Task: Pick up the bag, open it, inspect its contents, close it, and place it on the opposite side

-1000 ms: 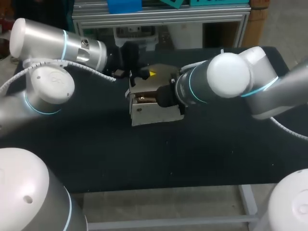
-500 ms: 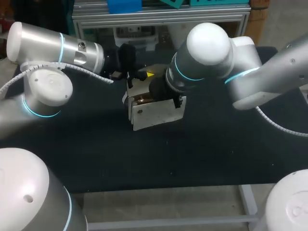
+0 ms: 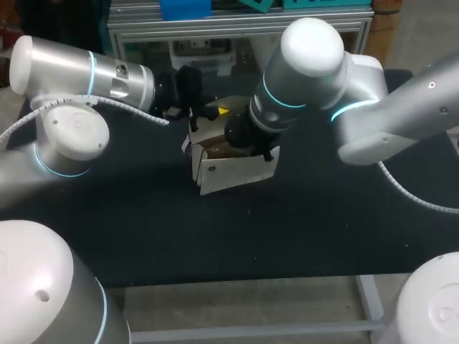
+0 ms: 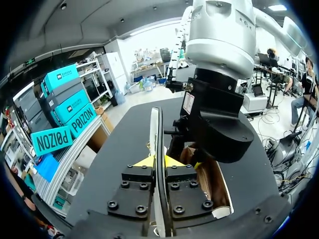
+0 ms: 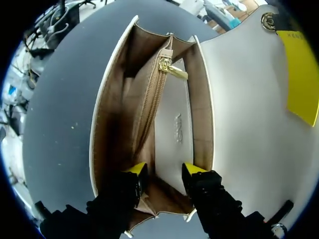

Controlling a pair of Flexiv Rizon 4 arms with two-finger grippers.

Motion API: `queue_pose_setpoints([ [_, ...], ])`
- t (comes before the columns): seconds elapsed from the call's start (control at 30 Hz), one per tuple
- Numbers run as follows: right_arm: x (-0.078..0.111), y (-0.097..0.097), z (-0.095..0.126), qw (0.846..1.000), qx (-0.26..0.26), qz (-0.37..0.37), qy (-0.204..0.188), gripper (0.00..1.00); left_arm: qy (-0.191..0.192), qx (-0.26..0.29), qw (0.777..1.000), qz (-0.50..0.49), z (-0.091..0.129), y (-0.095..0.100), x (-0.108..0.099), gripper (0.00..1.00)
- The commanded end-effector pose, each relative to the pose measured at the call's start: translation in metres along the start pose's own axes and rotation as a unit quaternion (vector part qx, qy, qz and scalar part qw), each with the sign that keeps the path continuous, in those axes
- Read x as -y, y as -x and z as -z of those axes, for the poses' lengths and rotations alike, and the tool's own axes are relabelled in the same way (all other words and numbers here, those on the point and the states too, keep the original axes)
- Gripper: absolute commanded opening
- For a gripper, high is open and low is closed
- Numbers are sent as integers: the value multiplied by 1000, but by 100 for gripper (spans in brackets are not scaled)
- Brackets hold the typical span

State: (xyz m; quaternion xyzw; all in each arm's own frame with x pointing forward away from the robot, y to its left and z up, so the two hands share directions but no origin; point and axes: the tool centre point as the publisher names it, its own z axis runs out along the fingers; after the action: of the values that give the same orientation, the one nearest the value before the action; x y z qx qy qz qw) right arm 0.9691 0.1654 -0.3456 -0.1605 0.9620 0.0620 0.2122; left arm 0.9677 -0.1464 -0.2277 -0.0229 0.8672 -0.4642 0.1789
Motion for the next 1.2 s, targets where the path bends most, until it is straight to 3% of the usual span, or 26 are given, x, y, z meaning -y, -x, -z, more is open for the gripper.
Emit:
queue_pose_setpoints([
  [0.03,1,-1,-7,1000,-10,4,2,78,-2,1,1000,-2,0,-3,0,0],
  [0.23,1,-3,-8,1000,-14,6,3,92,0,-1,1000,-5,-2,-3,0,0],
  [1.2,2,0,-5,1000,-12,10,3,100,4,-3,1000,-11,-4,-4,0,0],
])
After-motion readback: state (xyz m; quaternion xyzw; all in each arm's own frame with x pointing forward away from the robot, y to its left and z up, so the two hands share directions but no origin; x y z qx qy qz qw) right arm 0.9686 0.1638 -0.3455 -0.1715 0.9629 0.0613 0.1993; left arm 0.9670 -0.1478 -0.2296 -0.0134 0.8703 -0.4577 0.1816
